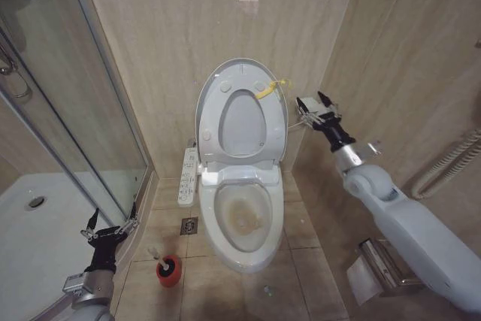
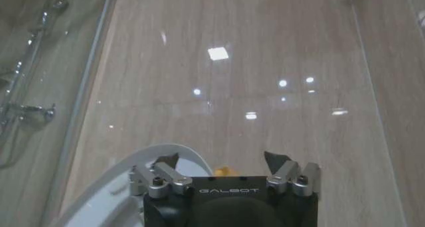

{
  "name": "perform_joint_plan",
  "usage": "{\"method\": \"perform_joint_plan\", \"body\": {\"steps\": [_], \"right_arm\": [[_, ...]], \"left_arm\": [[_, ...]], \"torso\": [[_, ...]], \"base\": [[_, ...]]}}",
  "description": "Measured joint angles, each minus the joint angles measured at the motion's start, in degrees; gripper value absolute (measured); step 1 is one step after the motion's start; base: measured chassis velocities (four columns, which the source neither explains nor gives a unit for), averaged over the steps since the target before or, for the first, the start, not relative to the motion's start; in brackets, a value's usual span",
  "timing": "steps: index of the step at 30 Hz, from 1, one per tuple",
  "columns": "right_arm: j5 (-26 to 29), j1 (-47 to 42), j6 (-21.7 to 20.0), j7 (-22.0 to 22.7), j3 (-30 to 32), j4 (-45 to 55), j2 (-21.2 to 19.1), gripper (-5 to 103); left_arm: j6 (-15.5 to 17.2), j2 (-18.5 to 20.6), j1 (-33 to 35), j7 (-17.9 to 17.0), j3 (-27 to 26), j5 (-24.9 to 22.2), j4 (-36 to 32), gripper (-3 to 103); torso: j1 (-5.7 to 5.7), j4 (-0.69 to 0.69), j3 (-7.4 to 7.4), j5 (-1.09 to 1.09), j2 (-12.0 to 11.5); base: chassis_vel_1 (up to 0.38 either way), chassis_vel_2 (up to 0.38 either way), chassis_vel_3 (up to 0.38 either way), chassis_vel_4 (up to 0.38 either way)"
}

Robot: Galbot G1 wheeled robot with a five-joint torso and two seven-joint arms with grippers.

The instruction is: Open the toilet lid, clean the toilet bowl with a toilet brush, close the toilet lid, and flush.

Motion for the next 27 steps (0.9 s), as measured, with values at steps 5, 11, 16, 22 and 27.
{"method": "perform_joint_plan", "body": {"steps": [5, 11, 16, 22, 27], "right_arm": [[-1.60, -8.23, 0.78, 1.27, 5.67, 4.65, -0.39, 93], [-3.66, -18.83, 1.64, 2.60, 14.10, 9.20, 2.34, 100], [-4.77, -25.08, 1.69, 4.13, 17.90, 12.10, 5.95, 100], [-7.54, -32.66, 2.46, 4.81, 20.66, 14.81, 9.78, 100], [-9.73, -36.41, 2.85, 5.43, 21.18, 16.01, 11.85, 100]], "left_arm": [[0.09, 0.22, 0.50, 0.00, -0.03, -0.66, -1.65, 100], [0.23, 0.68, 1.52, 0.00, -0.19, -1.99, -4.21, 100], [0.23, 0.71, 1.61, 0.01, 0.09, -2.36, -5.44, 100], [0.34, 0.79, 1.36, 0.15, 1.33, -2.43, -6.21, 100], [0.47, 1.60, 1.13, 0.44, 1.25, -3.07, -6.96, 100]], "torso": [[0.00, -0.02, 0.00, 0.01, 0.00], [0.00, 0.00, 0.00, 0.00, 0.00], [0.00, -0.02, 0.00, 0.00, 0.00], [0.00, -0.02, 0.00, -0.04, 0.00], [0.00, -0.02, 0.01, -0.02, 0.00]], "base": [[0.000, 0.000, 0.000, 0.000], [0.000, 0.000, 0.000, 0.000], [0.000, 0.000, 0.000, 0.000], [0.000, 0.000, 0.000, 0.000], [0.000, 0.000, 0.000, 0.000]]}}
